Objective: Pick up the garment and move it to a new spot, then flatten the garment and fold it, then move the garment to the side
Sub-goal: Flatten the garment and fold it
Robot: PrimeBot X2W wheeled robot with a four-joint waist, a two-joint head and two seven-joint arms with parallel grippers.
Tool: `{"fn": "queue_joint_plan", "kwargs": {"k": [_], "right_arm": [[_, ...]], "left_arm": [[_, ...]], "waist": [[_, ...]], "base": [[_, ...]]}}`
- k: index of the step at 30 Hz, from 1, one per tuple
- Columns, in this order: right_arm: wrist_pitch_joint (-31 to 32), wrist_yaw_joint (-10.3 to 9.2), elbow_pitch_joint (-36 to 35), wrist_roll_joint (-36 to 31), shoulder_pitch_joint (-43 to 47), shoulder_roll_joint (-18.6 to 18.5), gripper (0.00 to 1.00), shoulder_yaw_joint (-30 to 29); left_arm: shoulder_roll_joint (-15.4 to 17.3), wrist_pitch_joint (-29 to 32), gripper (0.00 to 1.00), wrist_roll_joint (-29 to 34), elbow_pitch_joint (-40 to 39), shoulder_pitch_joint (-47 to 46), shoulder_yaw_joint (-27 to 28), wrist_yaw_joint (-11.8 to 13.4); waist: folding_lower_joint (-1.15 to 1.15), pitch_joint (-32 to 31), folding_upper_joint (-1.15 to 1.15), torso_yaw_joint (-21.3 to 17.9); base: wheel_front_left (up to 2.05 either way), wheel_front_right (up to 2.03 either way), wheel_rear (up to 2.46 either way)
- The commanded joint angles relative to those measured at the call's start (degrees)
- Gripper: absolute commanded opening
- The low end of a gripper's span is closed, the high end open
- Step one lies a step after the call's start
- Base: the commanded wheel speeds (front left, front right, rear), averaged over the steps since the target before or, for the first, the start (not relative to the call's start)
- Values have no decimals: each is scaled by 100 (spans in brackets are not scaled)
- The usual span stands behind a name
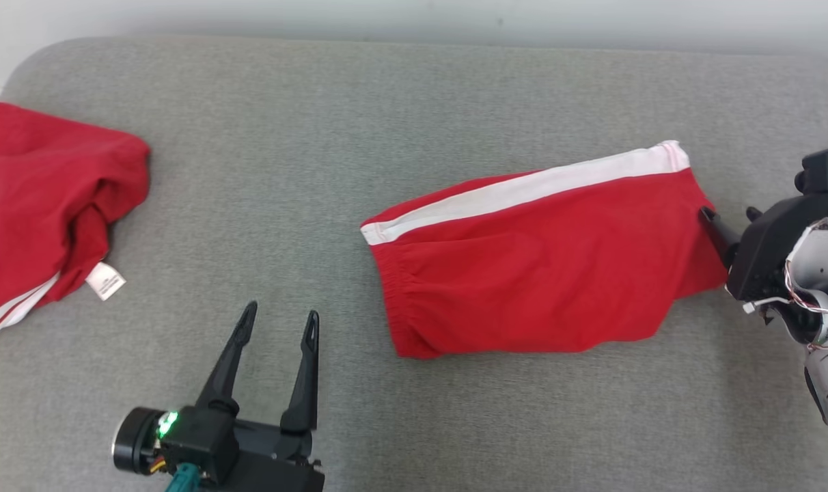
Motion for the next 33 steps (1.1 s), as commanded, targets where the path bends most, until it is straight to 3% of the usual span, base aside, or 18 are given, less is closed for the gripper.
{"fn": "queue_joint_plan", "kwargs": {"k": [1,17,18,19,28,33], "right_arm": [[28,-11,73,-32,106,34,100,-64],[583,-10,673,-434,308,441,100,-503],[596,-10,664,-458,320,464,44,-508],[588,-10,641,-474,332,483,0,-513],[461,-16,719,-741,402,446,0,-777],[36,-16,638,-1024,343,387,0,-1028]], "left_arm": [[-43,-20,100,58,0,96,26,-39],[-271,-20,100,328,229,426,425,-290],[-283,-20,100,315,249,437,450,-282],[-293,-20,100,318,254,431,470,-290],[-357,-20,100,370,307,442,609,-337],[-379,-20,100,331,369,452,681,-383]], "waist": [[1,1,0,99],[1,-18,0,418],[1,-19,0,413],[1,-22,0,407],[1,-37,0,292],[1,-98,0,187]], "base": [[0,0,0],[0,0,0],[0,0,0],[0,0,0],[0,0,0],[0,0,0]]}}
